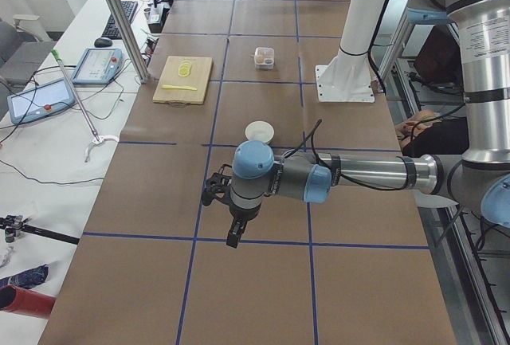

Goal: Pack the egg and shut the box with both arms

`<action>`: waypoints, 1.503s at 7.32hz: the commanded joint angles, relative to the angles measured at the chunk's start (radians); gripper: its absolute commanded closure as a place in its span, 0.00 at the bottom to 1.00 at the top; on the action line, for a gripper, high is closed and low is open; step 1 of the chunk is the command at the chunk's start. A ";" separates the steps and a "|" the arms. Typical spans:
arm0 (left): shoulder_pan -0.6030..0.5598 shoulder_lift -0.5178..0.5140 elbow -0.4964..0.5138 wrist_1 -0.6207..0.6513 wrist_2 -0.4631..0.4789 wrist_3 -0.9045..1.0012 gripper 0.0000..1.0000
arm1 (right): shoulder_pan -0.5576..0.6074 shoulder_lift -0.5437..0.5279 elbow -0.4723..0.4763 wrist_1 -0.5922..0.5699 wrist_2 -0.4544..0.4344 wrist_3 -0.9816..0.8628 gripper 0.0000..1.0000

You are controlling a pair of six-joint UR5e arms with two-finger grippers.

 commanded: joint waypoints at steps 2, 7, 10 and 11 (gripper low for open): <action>-0.035 0.055 -0.019 -0.004 0.028 0.006 0.00 | -0.009 0.057 -0.019 -0.003 0.008 0.000 0.00; -0.033 -0.020 0.004 -0.001 0.034 0.007 0.00 | -0.009 0.057 -0.045 -0.008 -0.015 0.014 0.00; -0.033 -0.024 0.015 0.010 0.008 0.007 0.00 | -0.042 0.071 -0.068 -0.008 -0.119 0.001 0.00; -0.033 -0.021 0.012 0.039 0.006 0.004 0.00 | -0.046 0.071 -0.068 -0.008 -0.119 0.001 0.00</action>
